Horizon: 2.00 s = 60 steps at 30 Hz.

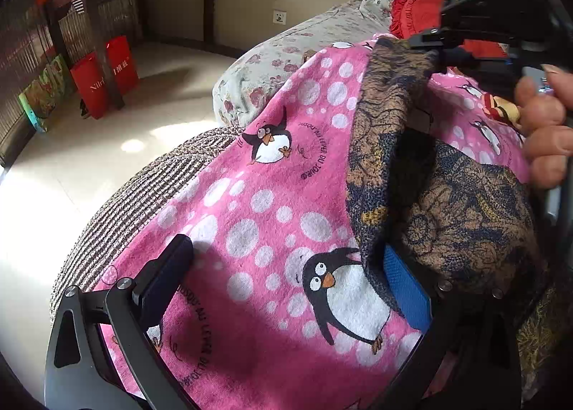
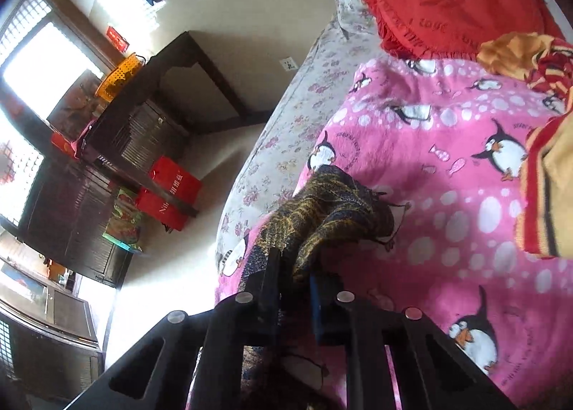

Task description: Fold small clothes

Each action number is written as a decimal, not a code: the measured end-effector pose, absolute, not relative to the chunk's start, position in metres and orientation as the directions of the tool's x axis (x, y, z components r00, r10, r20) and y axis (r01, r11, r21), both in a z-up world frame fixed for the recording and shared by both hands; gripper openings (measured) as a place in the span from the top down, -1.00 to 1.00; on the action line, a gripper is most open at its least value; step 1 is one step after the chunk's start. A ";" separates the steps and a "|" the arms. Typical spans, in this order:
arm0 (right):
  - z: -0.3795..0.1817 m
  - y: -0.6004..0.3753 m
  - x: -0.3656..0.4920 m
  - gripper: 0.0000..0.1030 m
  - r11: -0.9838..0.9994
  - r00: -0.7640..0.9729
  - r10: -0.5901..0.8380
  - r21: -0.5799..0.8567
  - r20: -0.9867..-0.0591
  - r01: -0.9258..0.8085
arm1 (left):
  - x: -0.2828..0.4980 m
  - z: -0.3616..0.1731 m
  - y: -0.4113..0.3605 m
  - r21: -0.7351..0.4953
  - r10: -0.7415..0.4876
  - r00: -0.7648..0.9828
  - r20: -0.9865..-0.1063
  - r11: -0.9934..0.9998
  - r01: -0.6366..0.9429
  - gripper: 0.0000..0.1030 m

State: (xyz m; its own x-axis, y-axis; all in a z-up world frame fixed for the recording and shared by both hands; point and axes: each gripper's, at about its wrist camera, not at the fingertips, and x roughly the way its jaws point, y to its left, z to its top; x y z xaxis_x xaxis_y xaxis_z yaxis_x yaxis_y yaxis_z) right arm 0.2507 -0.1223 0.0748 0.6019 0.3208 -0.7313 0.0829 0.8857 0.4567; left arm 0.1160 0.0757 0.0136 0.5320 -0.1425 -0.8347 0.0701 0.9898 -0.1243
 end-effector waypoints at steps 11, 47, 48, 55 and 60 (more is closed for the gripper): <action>0.202 -0.223 0.065 0.87 0.868 0.803 0.261 0.495 -0.535 0.047 | 0.084 0.056 0.053 -0.047 -0.128 0.614 -0.779 0.988 0.146 -0.99; 0.138 -0.226 0.133 0.91 0.820 0.736 0.298 0.558 -0.608 0.128 | 0.075 0.037 0.038 0.010 -0.088 0.598 -0.796 0.987 0.159 -0.99; 0.160 -0.231 0.116 0.91 0.822 0.759 0.306 0.561 -0.575 0.094 | 0.072 0.038 0.034 0.041 -0.065 0.603 -0.795 0.986 0.160 -0.99; 0.246 -0.278 -0.011 0.92 0.882 0.857 0.195 0.467 -0.477 0.059 | 0.021 0.075 0.023 0.005 -0.186 0.666 -0.723 0.962 0.274 -0.99; 0.224 -0.337 -0.079 0.91 0.879 0.838 0.036 0.416 -0.544 0.232 | -0.015 0.088 0.006 0.029 -0.249 0.666 -0.703 0.926 0.377 -0.99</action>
